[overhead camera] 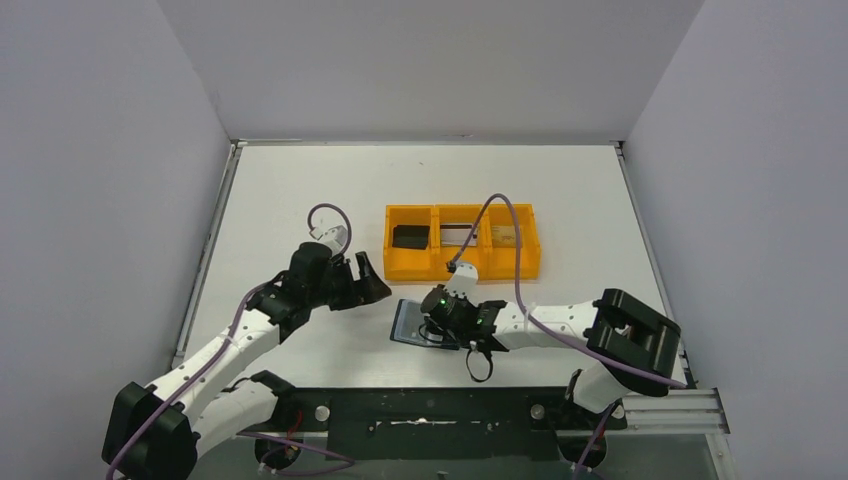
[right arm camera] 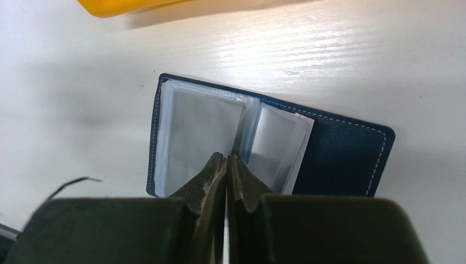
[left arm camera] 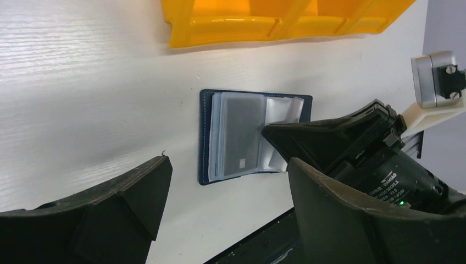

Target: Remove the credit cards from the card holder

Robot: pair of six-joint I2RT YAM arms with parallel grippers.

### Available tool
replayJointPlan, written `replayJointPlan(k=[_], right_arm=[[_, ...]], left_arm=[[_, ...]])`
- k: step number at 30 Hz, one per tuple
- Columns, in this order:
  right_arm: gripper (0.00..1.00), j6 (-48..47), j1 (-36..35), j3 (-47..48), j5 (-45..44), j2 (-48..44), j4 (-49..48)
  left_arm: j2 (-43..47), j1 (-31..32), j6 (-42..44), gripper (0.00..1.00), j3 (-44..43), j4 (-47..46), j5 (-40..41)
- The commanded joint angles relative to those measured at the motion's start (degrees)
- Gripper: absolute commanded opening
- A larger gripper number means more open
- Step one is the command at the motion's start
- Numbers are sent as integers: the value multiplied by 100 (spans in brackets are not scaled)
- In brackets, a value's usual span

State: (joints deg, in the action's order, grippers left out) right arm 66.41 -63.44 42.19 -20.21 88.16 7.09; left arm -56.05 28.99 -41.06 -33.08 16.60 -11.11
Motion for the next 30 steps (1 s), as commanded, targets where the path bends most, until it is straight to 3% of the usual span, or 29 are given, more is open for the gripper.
replayJointPlan(k=[1,5,10,13,20,30], right_arm=[[0,12,126,-380,234,-329,-1162],[1,58,178,-386,358,-319,-1195],[31,-51,6,445,-172,4,31],[38,90,-194,949,-702,261,853],[40,-155,-361,1668,-759,789,1349],[39,-87,-464,2408,-663,1786,2285]], left_arm=[[-110,97,117,78,-33,-540,-457],[-252,258,113,78,-61,-596,-453],[-60,353,-105,78,-79,-382,181],[264,345,-235,78,-112,15,771],[1126,312,-499,78,-233,782,2219],[1429,291,-544,78,-207,898,2414]])
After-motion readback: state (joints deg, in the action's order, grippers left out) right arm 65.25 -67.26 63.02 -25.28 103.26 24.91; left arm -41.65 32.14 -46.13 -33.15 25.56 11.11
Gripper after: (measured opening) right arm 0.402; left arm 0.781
